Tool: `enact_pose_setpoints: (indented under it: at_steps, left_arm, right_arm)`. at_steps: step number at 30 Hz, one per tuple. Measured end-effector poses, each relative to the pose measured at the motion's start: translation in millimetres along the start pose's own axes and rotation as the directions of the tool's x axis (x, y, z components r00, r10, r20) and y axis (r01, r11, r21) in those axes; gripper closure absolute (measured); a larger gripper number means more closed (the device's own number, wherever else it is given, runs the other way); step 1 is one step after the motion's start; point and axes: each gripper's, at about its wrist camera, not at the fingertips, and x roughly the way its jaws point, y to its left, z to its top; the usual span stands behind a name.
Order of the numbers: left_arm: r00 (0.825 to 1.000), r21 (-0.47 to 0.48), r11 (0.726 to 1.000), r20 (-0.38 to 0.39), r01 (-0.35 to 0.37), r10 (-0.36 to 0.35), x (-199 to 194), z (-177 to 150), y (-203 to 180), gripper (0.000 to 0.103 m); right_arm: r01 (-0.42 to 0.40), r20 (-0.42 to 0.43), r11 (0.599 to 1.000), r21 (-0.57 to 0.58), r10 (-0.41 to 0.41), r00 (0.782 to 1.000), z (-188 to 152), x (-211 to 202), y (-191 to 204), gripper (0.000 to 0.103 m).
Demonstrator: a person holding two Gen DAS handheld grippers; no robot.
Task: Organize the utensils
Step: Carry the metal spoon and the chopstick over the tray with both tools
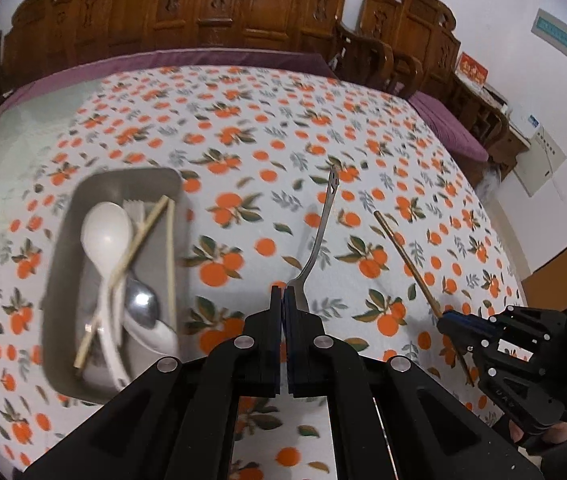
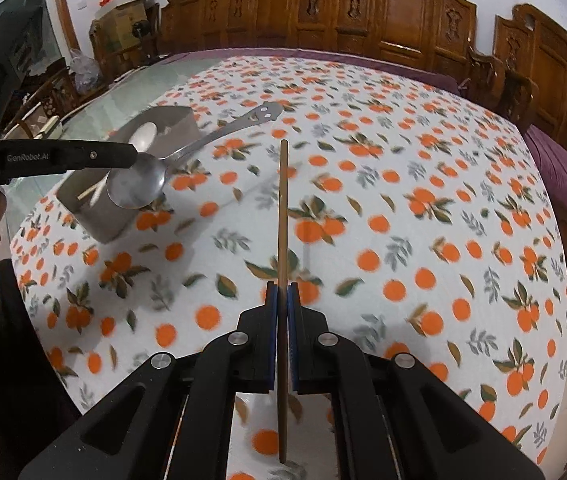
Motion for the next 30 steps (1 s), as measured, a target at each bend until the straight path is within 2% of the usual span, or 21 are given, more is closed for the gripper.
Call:
enact_pose_setpoints:
  at_steps: [8, 15, 23, 30]
  left_arm:
    - [0.999, -0.04, 0.999, 0.036, -0.024, 0.025, -27, 1, 42, 0.103]
    - [0.996, -0.086, 0.993, 0.036, -0.076, 0.079, -38, -6, 88, 0.103]
    - [0.989, -0.113, 0.983, 0.004, -0.147, 0.148, -28, -14, 126, 0.103]
    - [0.985, -0.127, 0.978, -0.047, -0.168, 0.163, -7, -19, 142, 0.102]
  right_arm:
    - [-0.023, 0.028, 0.999, -0.032, 0.024, 0.999, 26, 6, 38, 0.097]
    - [-0.048, 0.038, 0.997, -0.058, 0.05, 0.998, 49, 16, 73, 0.097]
    - [-0.066, 0.038, 0.995, -0.071, 0.069, 0.997, 68, 27, 102, 0.097]
    - [-0.096, 0.037, 0.994, -0.056, 0.098, 0.995, 85, 34, 119, 0.097]
